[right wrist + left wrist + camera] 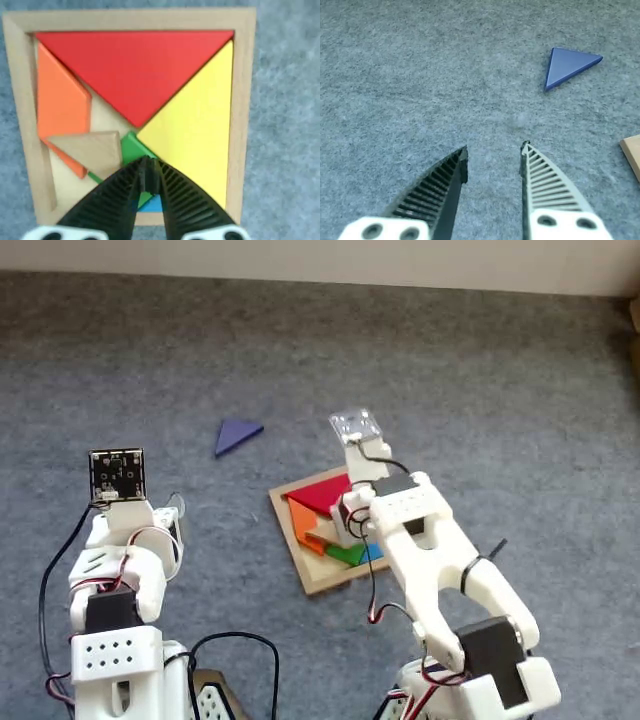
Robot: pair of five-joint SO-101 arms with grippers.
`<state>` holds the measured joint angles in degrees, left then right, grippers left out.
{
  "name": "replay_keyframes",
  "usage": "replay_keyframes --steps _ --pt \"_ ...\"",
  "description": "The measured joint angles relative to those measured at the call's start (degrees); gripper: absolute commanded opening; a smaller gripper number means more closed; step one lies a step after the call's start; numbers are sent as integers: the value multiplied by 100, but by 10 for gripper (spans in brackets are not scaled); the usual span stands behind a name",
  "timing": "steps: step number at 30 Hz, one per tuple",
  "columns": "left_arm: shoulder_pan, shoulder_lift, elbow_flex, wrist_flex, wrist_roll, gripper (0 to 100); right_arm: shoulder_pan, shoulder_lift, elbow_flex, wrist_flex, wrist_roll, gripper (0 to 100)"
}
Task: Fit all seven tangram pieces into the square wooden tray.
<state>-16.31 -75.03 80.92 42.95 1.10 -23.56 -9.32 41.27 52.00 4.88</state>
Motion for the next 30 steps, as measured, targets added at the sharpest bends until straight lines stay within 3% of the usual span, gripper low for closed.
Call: replay_keyframes --steps 17,30 --pt "0 0 0 0 0 190 -1090 -510 0 220 0 6" --pt "0 0 0 0 0 190 -1160 0 62 -888 -431 6"
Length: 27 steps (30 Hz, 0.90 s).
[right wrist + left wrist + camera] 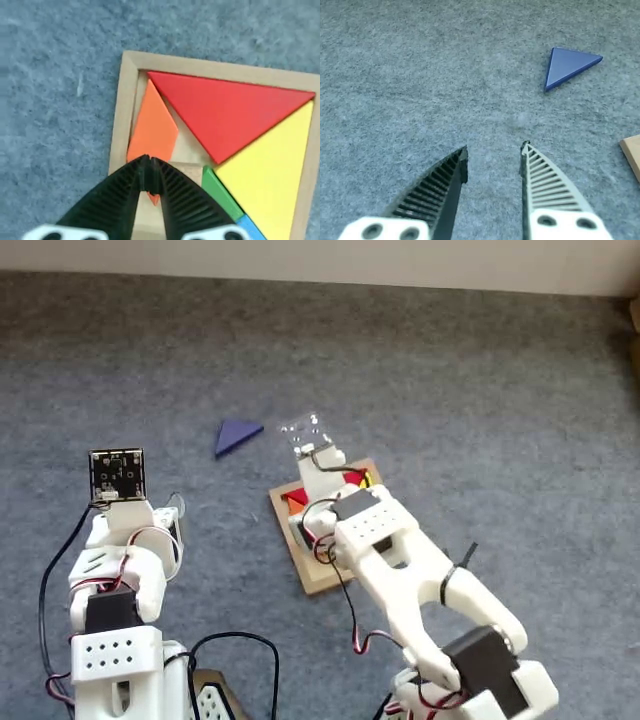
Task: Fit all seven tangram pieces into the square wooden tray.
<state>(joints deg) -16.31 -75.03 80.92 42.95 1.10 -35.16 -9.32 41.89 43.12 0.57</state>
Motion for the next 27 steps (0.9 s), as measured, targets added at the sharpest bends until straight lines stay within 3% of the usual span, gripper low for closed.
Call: replay_keyframes --steps 8,18,27 --pt "0 0 0 0 0 190 202 264 -352 0 -44 6" --pt "0 0 0 0 0 190 211 -695 -97 9 -44 6" --pt "0 0 0 0 0 190 220 -202 35 9 -44 6"
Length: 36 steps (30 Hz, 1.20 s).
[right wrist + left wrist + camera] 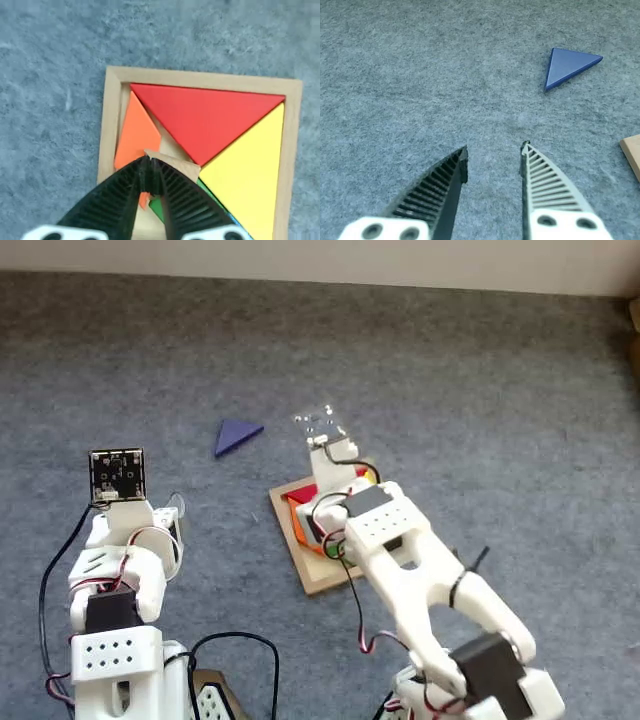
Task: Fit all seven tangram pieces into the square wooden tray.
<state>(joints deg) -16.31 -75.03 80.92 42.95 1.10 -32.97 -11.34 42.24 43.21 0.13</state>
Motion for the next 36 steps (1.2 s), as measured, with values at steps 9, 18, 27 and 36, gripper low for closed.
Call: replay_keyframes --steps 9,18,27,36 --pt "0 0 0 0 0 190 246 879 -387 -44 -571 6" --pt "0 0 0 0 0 190 290 633 -431 -44 -1248 6" --pt "0 0 0 0 0 190 501 -914 -360 -44 -1301 6" --pt "0 0 0 0 0 190 1301 -695 -229 -44 -1196 6"
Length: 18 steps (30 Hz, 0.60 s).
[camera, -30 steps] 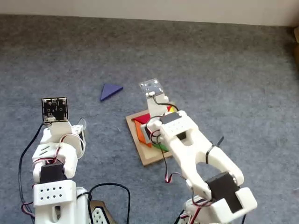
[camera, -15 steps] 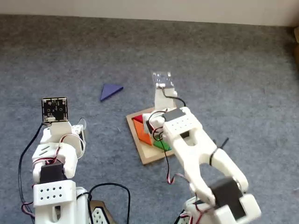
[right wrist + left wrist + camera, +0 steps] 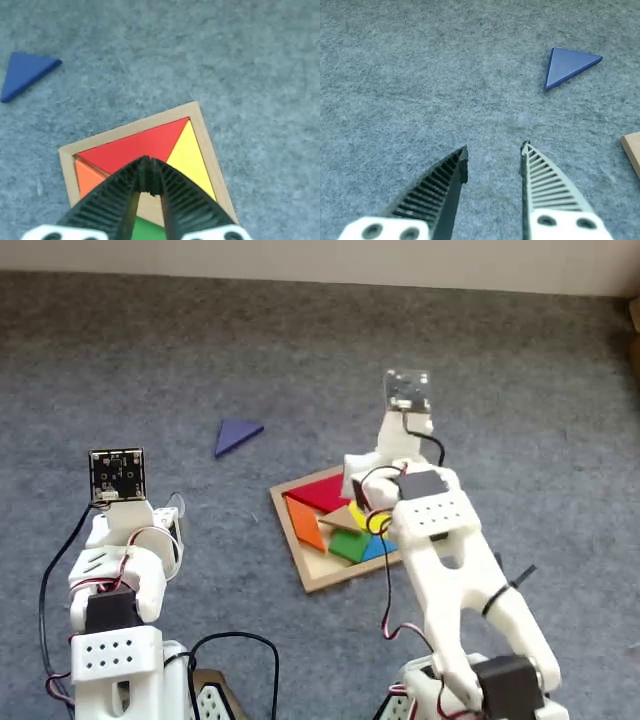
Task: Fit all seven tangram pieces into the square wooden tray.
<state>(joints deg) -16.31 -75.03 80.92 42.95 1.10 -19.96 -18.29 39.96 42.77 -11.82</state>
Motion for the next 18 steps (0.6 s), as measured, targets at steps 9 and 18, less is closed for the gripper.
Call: replay_keyframes --steps 9,18 --pt "0 0 0 0 0 190 -26 993 0 0 422 6" --pt "0 0 0 0 0 190 9 1152 0 598 870 6"
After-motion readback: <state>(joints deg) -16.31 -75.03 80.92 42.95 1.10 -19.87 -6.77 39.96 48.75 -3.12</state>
